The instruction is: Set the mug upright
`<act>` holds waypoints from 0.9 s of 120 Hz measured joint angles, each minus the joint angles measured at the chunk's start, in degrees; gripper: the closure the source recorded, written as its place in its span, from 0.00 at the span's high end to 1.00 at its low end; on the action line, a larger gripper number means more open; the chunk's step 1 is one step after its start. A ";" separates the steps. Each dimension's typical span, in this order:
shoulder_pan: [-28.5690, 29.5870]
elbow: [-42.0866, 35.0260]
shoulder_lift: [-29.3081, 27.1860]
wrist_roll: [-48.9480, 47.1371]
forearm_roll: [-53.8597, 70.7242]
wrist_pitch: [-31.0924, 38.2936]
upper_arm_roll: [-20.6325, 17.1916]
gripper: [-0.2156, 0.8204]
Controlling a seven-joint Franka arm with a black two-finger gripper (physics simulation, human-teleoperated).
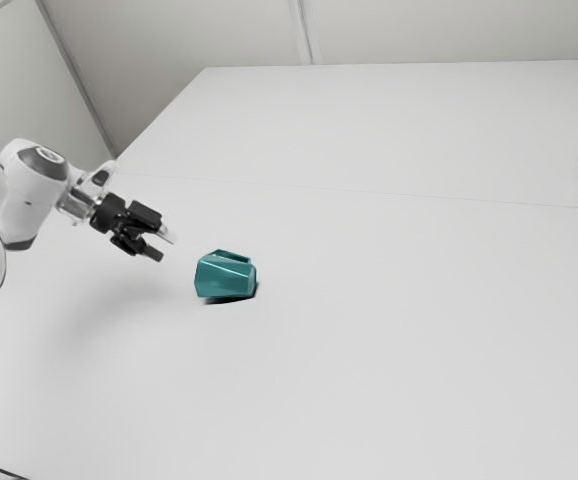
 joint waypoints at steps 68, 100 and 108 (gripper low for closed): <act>0.94 -0.61 4.51 10.78 -12.17 -5.35 -0.50 0.63; 0.86 -1.41 5.90 13.12 -14.87 -6.13 -2.39 0.63; 0.87 -1.56 6.09 13.56 -15.23 -6.21 -2.85 0.63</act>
